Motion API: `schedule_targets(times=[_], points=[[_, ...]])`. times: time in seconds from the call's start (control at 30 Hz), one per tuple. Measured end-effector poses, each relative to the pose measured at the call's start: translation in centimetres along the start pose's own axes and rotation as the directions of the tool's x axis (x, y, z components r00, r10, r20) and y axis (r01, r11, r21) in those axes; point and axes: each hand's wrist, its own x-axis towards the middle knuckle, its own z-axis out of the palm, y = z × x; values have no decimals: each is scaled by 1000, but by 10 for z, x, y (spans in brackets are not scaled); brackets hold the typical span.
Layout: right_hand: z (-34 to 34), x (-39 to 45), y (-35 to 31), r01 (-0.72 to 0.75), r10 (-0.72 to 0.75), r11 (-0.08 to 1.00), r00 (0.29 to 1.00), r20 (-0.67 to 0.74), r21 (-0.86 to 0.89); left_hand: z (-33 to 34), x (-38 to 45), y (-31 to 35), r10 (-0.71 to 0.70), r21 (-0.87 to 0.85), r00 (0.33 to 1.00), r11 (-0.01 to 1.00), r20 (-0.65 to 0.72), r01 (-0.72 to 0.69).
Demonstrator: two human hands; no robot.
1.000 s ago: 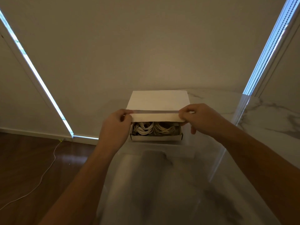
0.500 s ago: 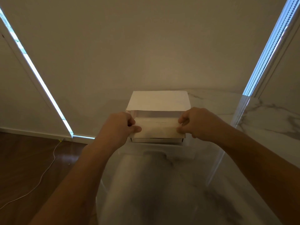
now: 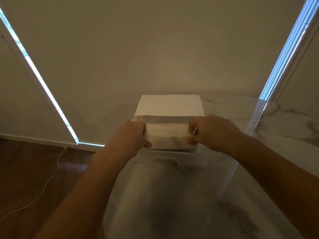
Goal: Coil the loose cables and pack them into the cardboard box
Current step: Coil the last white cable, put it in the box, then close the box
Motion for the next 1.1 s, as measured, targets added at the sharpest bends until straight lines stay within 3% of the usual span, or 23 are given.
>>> schedule_targets(times=[0.2,0.6,0.8,1.1], points=[[5,-3,-6,75,-78,995,996,-46,-61,1,5,3,32,85,999,996,9,-32],[28,-4,-10,60,-69,997,980,-187,-50,6,9,-1,49,46,999,998,-13,-48],[25,1,-8,72,-89,991,984,-155,-109,5,8,0,60,41,998,997,-22,-59],[31,8,-6,54,-56,998,971,-234,-15,4,7,0,87,30,995,996,-47,-86]])
